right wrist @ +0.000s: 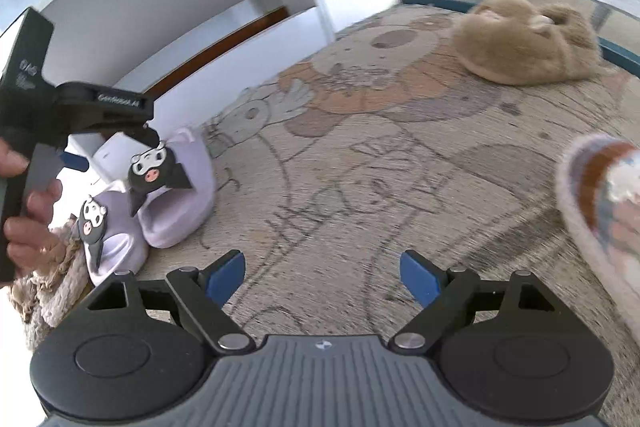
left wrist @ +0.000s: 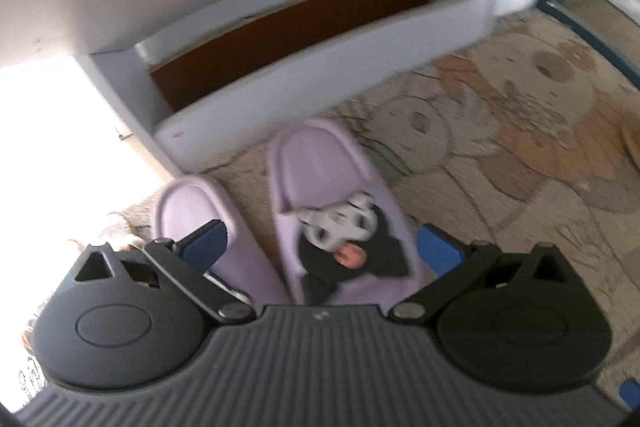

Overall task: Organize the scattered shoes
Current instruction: 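Open the left tool and lift it away from the slide pair, then move both tools over to the pink striped fleece slippers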

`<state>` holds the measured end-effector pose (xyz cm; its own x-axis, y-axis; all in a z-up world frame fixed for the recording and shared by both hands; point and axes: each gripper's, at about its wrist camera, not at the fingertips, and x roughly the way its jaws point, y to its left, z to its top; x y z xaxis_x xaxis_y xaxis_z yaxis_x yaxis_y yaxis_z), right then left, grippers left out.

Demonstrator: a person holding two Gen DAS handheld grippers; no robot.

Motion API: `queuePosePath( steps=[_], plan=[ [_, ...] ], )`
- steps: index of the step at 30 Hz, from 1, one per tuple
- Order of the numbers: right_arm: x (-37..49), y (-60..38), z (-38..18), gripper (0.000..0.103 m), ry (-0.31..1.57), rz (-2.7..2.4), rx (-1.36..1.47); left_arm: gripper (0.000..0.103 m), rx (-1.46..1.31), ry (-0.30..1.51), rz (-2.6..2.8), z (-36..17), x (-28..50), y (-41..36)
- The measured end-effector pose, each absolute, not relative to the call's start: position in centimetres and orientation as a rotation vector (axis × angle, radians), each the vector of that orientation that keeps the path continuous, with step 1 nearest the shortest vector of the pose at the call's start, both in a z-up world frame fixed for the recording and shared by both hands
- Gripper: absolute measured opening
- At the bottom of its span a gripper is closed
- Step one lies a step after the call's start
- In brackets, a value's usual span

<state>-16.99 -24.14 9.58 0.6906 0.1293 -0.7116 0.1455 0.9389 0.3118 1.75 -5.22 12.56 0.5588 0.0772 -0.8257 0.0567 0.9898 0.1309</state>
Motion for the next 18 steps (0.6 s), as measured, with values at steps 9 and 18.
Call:
queuePosePath(
  steps=[9,18],
  plan=[
    [-21.4,-28.3,10.5,0.088,0.794,-0.149,0.428,0.103,0.242,1.048,-0.216,10.8,-3.3,-12.3],
    [-27.3,-33.3,11.6,0.09,0.775,-0.324,0.483,0.103,0.284,1.127,-0.42,9.2,-8.1,-18.1]
  ],
)
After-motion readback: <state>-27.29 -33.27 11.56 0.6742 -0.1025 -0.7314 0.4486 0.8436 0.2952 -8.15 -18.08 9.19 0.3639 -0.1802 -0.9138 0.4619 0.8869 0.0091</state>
